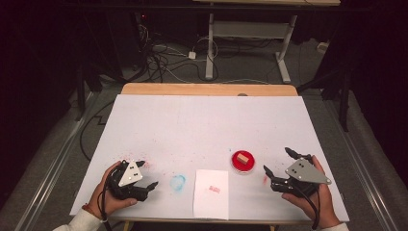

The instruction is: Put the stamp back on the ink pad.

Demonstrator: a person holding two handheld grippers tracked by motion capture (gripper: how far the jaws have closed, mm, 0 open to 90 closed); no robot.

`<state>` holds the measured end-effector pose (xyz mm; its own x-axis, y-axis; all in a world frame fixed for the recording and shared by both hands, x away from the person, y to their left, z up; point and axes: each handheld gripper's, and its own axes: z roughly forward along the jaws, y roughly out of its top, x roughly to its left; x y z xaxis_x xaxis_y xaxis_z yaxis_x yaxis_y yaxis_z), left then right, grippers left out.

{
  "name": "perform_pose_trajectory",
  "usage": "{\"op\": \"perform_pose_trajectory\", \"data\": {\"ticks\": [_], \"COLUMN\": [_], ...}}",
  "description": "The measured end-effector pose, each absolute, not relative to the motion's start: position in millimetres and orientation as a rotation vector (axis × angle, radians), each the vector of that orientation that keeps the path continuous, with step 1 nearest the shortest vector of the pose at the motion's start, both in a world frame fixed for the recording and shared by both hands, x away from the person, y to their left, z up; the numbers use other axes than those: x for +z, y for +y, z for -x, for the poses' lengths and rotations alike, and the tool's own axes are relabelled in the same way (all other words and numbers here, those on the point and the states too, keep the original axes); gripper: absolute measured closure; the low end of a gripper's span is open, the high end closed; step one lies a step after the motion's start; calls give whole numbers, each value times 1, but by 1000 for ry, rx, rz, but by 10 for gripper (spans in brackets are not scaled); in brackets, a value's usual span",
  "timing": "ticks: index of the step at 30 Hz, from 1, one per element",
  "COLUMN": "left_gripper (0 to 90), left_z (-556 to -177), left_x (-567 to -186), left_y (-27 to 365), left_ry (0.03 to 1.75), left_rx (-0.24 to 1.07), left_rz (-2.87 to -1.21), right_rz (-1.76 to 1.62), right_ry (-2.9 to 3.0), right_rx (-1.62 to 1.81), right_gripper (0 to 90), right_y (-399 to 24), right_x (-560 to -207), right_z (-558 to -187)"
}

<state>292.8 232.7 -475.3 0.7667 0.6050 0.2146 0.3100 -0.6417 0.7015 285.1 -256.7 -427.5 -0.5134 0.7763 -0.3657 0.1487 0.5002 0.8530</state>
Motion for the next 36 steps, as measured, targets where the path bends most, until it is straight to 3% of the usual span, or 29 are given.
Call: {"op": "perform_pose_trajectory", "data": {"ticks": [22,36], "left_gripper": [167,167], "left_z": [-292,-291], "left_x": [-472,-471], "left_y": [233,230], "left_ry": [695,686], "left_rx": [640,673], "left_rz": [-2264,-2265], "right_rz": [-833,-807], "right_ry": [1993,1986], "right_rx": [986,998], "right_gripper": [166,165], "right_y": [-278,-275], "right_x": [-462,-460], "right_z": [-272,-264]}}
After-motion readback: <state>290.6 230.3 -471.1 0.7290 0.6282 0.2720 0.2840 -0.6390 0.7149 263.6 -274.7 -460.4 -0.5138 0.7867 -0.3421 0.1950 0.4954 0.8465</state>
